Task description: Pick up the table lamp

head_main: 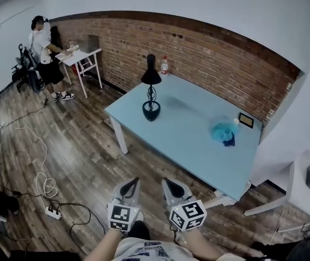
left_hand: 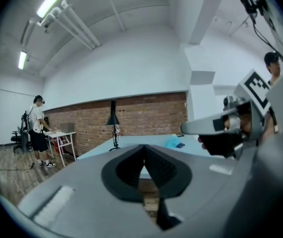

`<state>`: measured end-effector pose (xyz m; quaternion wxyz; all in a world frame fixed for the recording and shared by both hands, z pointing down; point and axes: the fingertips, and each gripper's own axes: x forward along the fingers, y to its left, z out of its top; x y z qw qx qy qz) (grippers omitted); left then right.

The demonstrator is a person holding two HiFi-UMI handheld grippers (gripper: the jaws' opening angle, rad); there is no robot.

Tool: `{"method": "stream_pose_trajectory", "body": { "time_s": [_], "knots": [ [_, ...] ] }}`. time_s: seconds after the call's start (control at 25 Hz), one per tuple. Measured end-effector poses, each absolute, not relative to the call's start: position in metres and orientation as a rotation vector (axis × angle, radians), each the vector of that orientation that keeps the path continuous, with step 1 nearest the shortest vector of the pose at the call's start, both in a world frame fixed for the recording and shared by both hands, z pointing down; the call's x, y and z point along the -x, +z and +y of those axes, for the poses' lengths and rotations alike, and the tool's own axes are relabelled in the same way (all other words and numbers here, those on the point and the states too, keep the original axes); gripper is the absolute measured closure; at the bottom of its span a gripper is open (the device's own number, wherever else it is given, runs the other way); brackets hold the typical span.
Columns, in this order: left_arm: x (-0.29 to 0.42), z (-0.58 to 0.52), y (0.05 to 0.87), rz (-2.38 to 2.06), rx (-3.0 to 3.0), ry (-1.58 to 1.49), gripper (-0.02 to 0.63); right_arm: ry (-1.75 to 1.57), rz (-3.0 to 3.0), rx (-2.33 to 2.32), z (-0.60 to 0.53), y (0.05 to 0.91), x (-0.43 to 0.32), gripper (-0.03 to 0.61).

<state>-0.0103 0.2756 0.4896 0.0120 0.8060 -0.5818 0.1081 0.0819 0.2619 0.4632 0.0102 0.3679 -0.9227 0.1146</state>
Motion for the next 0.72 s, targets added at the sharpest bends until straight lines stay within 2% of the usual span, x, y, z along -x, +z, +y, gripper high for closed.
{"method": "stream_pose_trajectory", "body": {
  "time_s": [0.48, 0.72],
  "knots": [
    [0.109, 0.156, 0.483, -1.748, -2.567, 0.339, 0.621, 0.429, -2.868, -1.214, 0.143, 0.457, 0.021, 0.580],
    [0.136, 0.115, 0.484, -1.716, -2.592, 0.332, 0.621, 0.418, -2.841, -1.279, 0.106, 0.458, 0.039, 0.581]
  ]
}}
